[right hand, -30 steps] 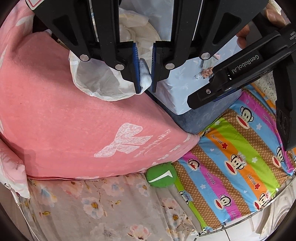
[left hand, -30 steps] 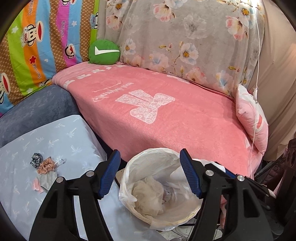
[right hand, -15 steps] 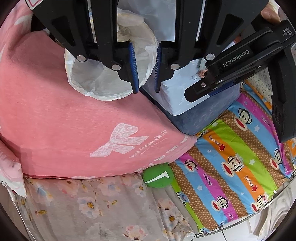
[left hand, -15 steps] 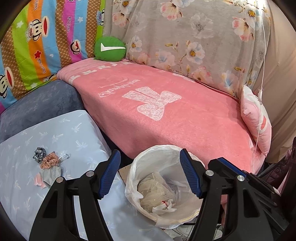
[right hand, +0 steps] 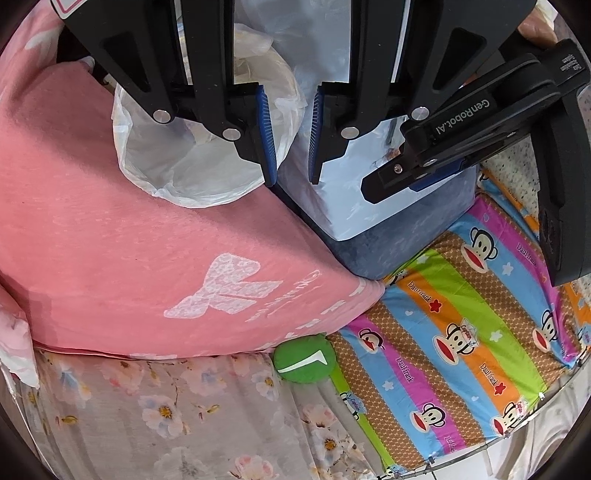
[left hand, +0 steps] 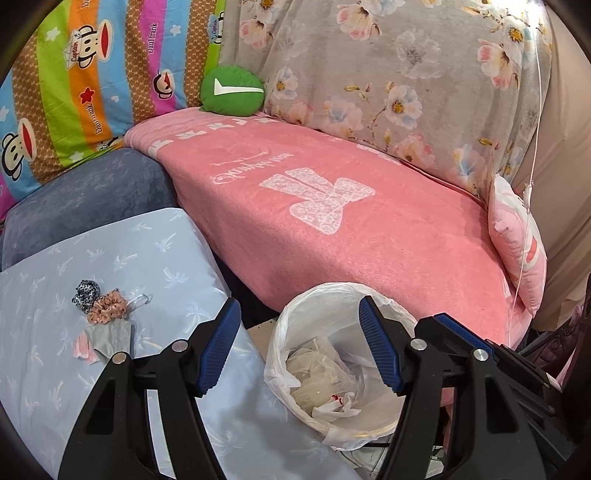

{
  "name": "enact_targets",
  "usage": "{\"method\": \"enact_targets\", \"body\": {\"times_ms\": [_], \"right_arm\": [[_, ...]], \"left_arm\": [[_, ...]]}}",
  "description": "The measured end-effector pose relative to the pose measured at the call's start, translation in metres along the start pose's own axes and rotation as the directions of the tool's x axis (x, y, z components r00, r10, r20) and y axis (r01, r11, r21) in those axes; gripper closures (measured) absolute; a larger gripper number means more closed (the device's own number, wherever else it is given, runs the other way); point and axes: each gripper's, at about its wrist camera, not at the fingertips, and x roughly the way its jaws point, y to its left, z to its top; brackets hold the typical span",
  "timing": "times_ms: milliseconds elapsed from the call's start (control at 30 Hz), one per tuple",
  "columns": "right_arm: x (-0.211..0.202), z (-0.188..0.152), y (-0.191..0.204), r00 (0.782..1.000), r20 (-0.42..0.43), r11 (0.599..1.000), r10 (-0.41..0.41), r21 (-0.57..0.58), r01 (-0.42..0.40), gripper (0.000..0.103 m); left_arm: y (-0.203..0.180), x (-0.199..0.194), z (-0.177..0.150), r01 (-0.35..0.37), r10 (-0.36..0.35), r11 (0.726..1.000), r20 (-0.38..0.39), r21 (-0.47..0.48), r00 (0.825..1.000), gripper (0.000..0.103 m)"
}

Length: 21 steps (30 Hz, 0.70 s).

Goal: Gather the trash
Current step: 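Move both tools back over the pink and grey cloths and scrunchies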

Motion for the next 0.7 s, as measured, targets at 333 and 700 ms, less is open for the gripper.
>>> {"method": "enact_targets", "body": {"times_ms": [333, 700], "right_arm": [[0.014, -0.007, 0.025, 0.999, -0.03, 0.999, 0.026, -0.038, -0.027, 0.078], [0.034, -0.017, 0.059, 0.996, -0.075, 0.995, 0.054, -0.079, -0.06, 0.078]], "left_arm": [[0.03, -0.002, -0.006, -0.038, 0.038, 0.997, -0.01, -0.062, 0.999, 0.038], [0.069, -0.005, -0.016, -0.086, 0.082, 0.987, -0.03, -0.137, 0.996, 0.035]]}}
